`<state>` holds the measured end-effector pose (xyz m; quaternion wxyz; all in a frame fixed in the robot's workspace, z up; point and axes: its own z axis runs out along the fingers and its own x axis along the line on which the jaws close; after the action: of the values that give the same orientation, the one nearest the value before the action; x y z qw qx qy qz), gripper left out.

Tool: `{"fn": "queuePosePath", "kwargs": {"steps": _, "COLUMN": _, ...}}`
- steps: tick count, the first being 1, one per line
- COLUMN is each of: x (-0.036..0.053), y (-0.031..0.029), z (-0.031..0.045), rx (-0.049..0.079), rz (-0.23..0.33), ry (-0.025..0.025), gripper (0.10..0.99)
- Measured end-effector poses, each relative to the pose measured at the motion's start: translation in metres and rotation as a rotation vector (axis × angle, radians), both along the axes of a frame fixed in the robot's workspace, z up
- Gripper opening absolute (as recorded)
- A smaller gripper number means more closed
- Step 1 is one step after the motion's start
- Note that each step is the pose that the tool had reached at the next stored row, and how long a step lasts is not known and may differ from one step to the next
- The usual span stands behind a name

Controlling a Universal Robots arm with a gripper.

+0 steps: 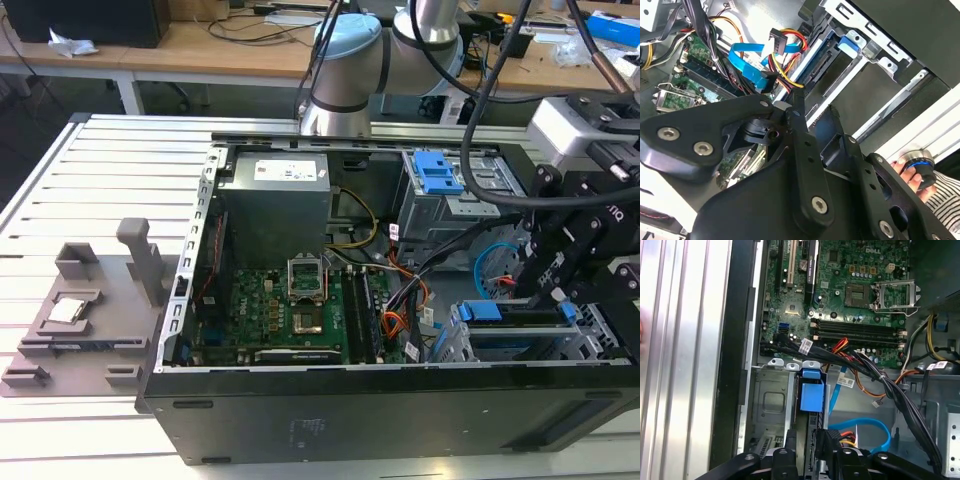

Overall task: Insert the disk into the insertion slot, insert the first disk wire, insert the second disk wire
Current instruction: 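Insert the first disk wire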

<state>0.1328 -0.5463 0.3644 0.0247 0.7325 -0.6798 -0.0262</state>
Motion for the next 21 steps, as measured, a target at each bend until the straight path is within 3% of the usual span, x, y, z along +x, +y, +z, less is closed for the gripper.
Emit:
{"fn": "queuePosePath", "kwargs": {"steps": 7, "x": 0.0000, "y": 0.0001, "z": -0.0019, "rx": 0.000, "rz": 0.000, "ry": 0.0000, "gripper": 0.361}}
{"fn": "queuePosePath", "kwargs": {"steps": 13, "x": 0.0000, "y": 0.0123, "z": -0.0014, "rx": 0.000, "rz": 0.000, "ry": -0.0004, "gripper": 0.361}}
{"fn": "queuePosePath", "kwargs": {"steps": 16, "x": 0.0000, "y": 0.0168, "z": 0.0038, "rx": -0.001, "rz": 0.000, "ry": -0.0017, "gripper": 0.361}}
{"fn": "queuePosePath", "kwargs": {"steps": 21, "x": -0.0002, "y": 0.0168, "z": 0.0000, "rx": -0.002, "rz": -0.029, "ry": -0.0018, "gripper": 0.361}}
